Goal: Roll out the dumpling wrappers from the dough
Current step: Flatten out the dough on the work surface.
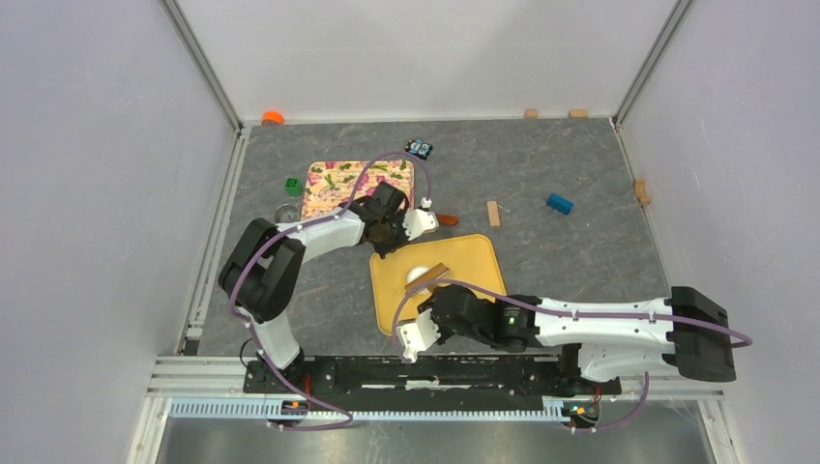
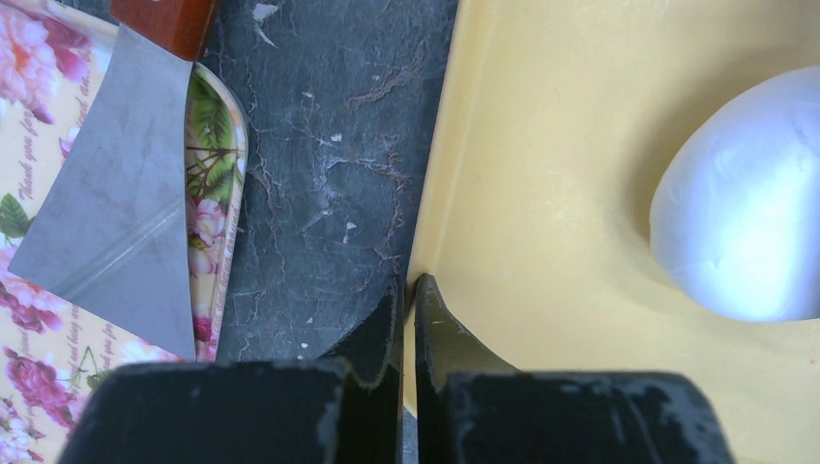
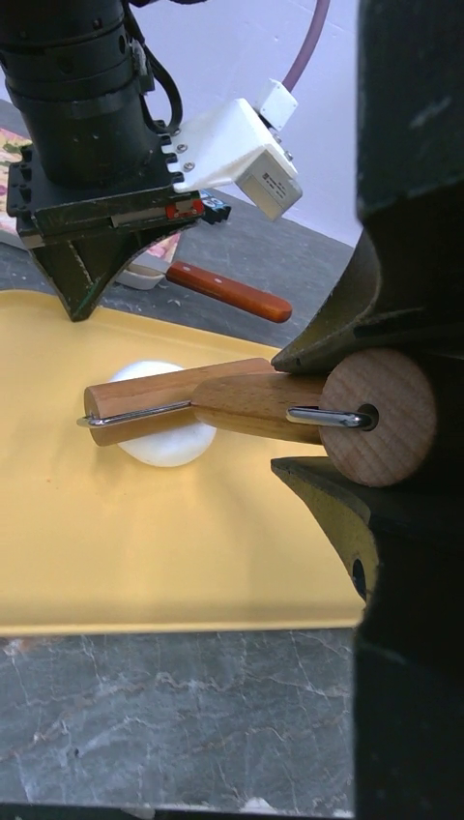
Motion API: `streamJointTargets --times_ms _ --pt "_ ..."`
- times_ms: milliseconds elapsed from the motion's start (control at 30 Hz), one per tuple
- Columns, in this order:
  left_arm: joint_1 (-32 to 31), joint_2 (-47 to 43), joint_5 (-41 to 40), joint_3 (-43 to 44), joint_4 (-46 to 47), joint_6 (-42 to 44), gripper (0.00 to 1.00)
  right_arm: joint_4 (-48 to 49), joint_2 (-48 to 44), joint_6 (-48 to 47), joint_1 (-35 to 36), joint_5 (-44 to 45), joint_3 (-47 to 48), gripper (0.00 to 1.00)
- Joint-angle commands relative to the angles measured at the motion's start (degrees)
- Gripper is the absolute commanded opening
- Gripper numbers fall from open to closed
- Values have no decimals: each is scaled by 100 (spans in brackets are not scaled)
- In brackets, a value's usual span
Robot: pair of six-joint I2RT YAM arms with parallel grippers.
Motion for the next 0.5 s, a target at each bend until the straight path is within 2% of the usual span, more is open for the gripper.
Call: streamJointTargets --times_ms 0,167,367,467 --pt "-35 613 -256 -309 -123 163 2 -483 471 50 -287 -847 -180 0" --pt "-35 611 -254 -309 -123 163 2 -506 781 86 -356 -895 32 0" --pt "-37 612 -244 -309 -123 163 2 -1052 232 861 218 -516 -220 0" --pt "-35 609 -244 -309 -125 164 2 -900 140 793 218 -454 -395 0"
